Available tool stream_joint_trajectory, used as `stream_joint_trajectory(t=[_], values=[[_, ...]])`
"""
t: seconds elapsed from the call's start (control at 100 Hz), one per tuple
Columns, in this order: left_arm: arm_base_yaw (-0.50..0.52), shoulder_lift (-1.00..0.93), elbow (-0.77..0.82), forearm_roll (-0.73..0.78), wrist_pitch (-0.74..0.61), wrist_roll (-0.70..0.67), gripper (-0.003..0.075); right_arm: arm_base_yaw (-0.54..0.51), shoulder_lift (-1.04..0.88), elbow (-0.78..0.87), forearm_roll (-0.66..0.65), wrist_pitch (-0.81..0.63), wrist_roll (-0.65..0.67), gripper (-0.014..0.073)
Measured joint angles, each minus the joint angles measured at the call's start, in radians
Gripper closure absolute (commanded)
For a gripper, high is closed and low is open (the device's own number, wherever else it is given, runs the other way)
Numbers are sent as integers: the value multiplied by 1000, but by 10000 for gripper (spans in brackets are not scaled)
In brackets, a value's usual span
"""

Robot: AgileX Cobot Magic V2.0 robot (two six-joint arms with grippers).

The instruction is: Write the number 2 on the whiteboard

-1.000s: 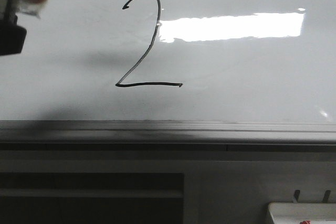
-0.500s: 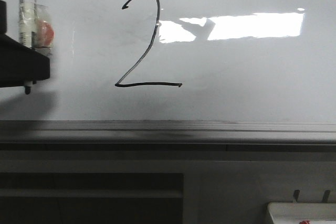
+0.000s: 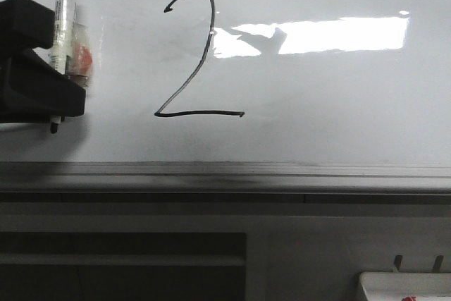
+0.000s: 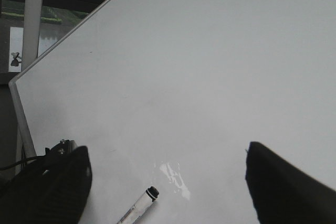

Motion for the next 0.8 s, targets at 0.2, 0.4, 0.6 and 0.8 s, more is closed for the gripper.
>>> stream_joint_trajectory(t=[0.2, 0.4, 0.6, 0.8], values=[[0, 0, 0, -29, 4, 0, 713, 0, 0, 0, 0, 19, 0, 60], [0, 0, 0, -35, 6, 0, 452, 0, 0, 0, 0, 25, 0, 60], [0, 0, 0, -37, 6, 0, 404, 0, 0, 0, 0, 27, 0, 60], [0, -27, 0, -33, 15, 0, 405, 0, -5, 0, 0, 29, 0, 71]])
